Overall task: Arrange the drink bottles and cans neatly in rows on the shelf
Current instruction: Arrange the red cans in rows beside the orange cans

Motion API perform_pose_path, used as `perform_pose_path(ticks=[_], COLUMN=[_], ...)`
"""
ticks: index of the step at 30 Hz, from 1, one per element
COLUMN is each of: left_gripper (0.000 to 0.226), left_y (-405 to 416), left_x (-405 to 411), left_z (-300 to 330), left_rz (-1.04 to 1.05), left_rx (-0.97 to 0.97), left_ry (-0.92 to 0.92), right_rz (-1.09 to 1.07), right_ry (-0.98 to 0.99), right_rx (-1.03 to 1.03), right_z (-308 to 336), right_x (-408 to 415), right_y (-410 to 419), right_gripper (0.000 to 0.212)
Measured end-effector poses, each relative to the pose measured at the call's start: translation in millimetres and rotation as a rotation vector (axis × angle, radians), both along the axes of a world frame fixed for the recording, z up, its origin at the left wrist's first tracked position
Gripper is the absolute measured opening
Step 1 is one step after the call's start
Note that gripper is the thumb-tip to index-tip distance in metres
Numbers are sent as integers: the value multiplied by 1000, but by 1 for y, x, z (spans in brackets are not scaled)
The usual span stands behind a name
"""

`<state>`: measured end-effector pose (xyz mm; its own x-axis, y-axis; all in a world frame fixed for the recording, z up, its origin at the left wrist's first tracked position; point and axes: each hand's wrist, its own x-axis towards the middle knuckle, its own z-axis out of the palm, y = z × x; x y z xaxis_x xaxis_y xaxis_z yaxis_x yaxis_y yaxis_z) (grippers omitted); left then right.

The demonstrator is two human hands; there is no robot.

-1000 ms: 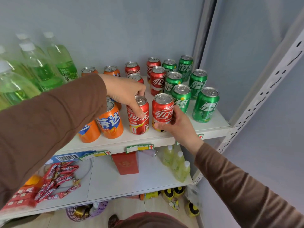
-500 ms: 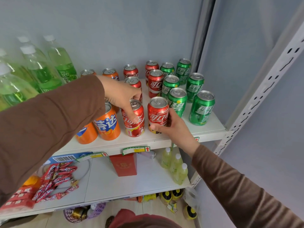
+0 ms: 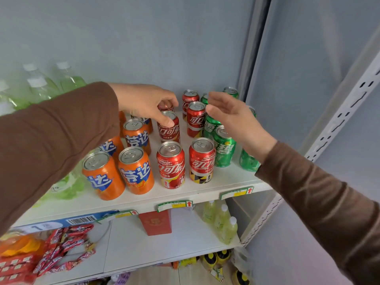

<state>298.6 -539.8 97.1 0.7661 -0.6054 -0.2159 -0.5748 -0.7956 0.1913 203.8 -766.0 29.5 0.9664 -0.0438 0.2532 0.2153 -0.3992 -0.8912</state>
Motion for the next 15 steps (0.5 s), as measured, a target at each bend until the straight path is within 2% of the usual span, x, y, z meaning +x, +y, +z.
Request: perform_pose_path(ticks=[3, 9, 11, 15], left_gripper=[72, 75, 75, 77], left_y=[0, -2, -5, -13], left_x=[18, 47, 56, 67], left_z=[3, 10, 6, -8], left_rz=[-11, -40, -56, -76], left_rx=[20, 123, 148, 218], left_ry=[5, 23, 40, 88], right_rz=[-3, 11, 9, 18], right_ry=[136, 414, 457, 490], right_rx=[-212, -587, -619, -693], right_z=[20, 27, 23, 12], right_x=[35, 87, 98, 111], right_y=[-6, -10, -7, 1], right_gripper=[66, 87, 84, 61])
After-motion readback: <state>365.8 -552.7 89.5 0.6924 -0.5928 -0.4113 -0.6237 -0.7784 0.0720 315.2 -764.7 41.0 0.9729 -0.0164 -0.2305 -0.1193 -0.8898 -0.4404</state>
